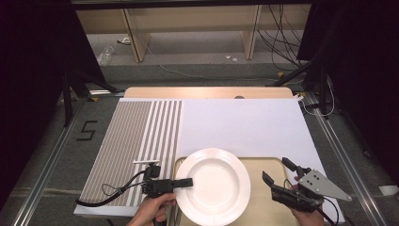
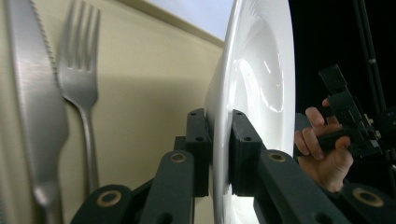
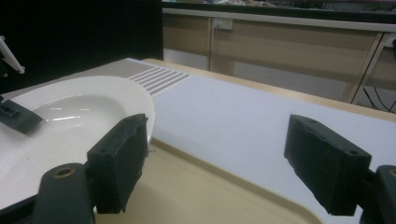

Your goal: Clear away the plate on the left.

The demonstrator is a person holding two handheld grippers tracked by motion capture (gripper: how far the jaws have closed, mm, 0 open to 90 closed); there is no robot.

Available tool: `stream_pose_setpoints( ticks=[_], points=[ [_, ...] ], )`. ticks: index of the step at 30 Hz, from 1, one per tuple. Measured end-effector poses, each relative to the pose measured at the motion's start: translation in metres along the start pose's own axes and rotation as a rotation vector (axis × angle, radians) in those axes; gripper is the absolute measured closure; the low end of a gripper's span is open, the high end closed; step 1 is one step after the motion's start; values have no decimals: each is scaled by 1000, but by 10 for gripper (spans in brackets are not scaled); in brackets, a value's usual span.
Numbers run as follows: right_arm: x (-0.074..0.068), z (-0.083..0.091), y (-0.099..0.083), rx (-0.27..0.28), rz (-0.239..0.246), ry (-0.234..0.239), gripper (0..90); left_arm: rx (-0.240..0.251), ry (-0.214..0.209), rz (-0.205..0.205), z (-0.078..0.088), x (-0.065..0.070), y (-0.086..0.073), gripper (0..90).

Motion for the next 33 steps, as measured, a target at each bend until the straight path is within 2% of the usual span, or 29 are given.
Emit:
stream_pose_setpoints(
  ticks=[7,10,17,21,28,33],
  points=[
    [0,0,0,-1,2,0,223,-18,-3,-13,-11,5,1,806],
    [0,0,0,-1,2,0,223,-28,-9,-6,-15,5,0,806],
    [-1,0,1,2,4,2,223,-52,0,-13,-26,8,-3,804],
    [-1,0,1,0,5,4,223,-68,7,6,-35,4,-4,803],
    [-2,0,1,0,9,7,223,-90,47,4,-44,-5,-4,796],
    [-2,0,1,-1,13,10,222,-111,37,21,-49,-8,-4,794]
  ],
)
Point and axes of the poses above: each handheld gripper's, and its own axes: z roughly backward along the jaws, y roughly out of its top, x roughly to its right, the point moved 7 cm from there along -z, roughly forward along the jaws, and after that the axes turned 2 degrees about -y, right-handed, at the moved point
